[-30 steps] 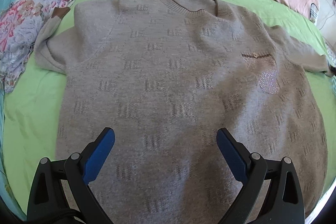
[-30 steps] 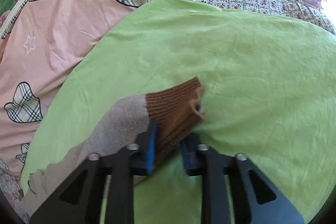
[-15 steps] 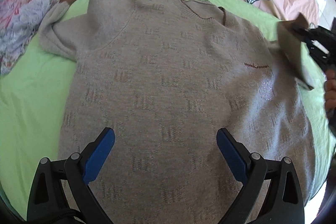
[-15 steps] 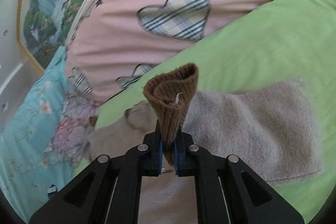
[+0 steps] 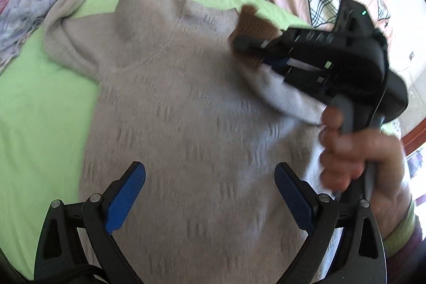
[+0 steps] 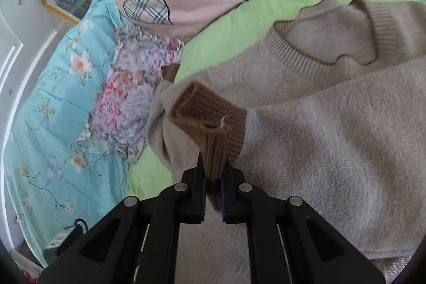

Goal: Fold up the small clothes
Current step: 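Carry the cuff across the sweater body with the right gripper and release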

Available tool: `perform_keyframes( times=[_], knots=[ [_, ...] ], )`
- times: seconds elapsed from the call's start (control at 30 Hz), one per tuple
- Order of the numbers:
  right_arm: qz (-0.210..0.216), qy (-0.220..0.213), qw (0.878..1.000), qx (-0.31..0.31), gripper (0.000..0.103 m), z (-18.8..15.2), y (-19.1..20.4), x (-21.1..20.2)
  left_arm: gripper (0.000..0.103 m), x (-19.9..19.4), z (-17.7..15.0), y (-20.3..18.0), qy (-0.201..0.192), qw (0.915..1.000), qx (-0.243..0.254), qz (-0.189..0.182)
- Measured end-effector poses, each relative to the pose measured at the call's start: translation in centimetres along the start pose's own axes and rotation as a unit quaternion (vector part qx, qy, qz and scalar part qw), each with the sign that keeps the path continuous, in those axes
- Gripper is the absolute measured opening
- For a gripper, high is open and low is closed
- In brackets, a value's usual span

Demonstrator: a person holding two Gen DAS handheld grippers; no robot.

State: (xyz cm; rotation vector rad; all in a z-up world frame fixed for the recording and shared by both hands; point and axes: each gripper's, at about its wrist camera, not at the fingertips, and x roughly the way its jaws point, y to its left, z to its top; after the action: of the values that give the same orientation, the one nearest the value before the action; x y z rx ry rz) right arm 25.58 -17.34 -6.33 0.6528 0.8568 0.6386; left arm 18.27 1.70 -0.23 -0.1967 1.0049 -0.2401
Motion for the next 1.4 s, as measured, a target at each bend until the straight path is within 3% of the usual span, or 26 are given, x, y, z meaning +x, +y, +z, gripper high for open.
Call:
perform_keyframes(
  times=[0.1,0.17,0.2,0.3,0.4,0.47,0.5,0.53,0.6,0.7,0.73,0.8,0.9,1.1,1.23,1.4],
  knots=[
    [-0.008,0.025,0.999,0.022,0.023,-0.2,-0.5,1.0,0.098,1.9,2.0,0.0,0.003,0.9999,0.006,-0.009],
    [-0.001,0.010,1.000,0.028,0.047,-0.5,-0.9,-0.3,0.098,3.7,3.5,0.1,0.014,0.9997,0.002,-0.020],
    [-0.001,-0.003,1.000,0.027,0.053,-0.6,-1.0,-1.5,0.098,4.7,4.3,0.3,0.022,0.9995,-0.003,-0.022],
    [-0.008,-0.038,0.999,0.029,0.053,-1.3,-1.4,-4.9,0.098,6.9,6.2,0.6,0.027,0.9990,-0.019,-0.030],
    [-0.013,-0.079,0.995,0.053,0.053,-2.8,-2.7,-9.1,0.094,7.7,7.9,0.4,0.004,0.9988,-0.028,-0.041],
    [-0.022,-0.102,0.992,0.065,0.053,-3.8,-3.2,-11.1,0.061,8.6,8.7,0.4,-0.012,0.9984,-0.032,-0.045],
    [-0.030,-0.112,0.991,0.072,0.053,-4.4,-3.5,-12.2,0.019,8.9,8.9,0.3,-0.010,0.9983,-0.030,-0.049],
    [-0.040,-0.126,0.988,0.080,0.053,-5.1,-4.0,-13.6,0.008,9.2,9.2,0.4,-0.003,0.9981,-0.028,-0.055],
    [-0.062,-0.149,0.983,0.088,0.053,-6.1,-4.7,-15.6,0.007,8.0,9.3,0.4,-0.027,0.9981,-0.024,-0.049],
    [-0.118,-0.180,0.972,0.094,0.053,-6.7,-6.2,-19.1,0.006,5.4,9.0,1.4,-0.080,0.9966,-0.020,-0.006],
    [-0.131,-0.188,0.969,0.096,0.053,-6.6,-6.5,-19.9,0.006,5.6,9.1,2.5,-0.076,0.9966,-0.032,-0.001],
    [-0.157,-0.200,0.962,0.102,0.053,-6.1,-7.8,-21.3,0.007,6.1,9.3,3.5,-0.055,0.9970,-0.048,-0.025],
    [-0.201,-0.203,0.953,0.098,0.053,-4.4,-9.3,-22.0,0.007,6.5,8.9,2.7,-0.054,0.9979,-0.035,-0.007],
    [-0.268,-0.152,0.948,0.082,0.053,-0.4,-12.1,-20.4,0.007,6.3,7.5,4.1,-0.048,0.9966,-0.067,-0.004],
    [-0.275,-0.118,0.950,0.083,0.054,1.0,-14.1,-18.3,0.006,4.4,6.4,5.1,-0.073,0.9932,-0.090,-0.012],
    [-0.257,-0.118,0.955,0.090,0.054,1.3,-15.0,-17.3,0.006,4.4,5.9,5.2,-0.060,0.9941,-0.091,0.003]
  ],
)
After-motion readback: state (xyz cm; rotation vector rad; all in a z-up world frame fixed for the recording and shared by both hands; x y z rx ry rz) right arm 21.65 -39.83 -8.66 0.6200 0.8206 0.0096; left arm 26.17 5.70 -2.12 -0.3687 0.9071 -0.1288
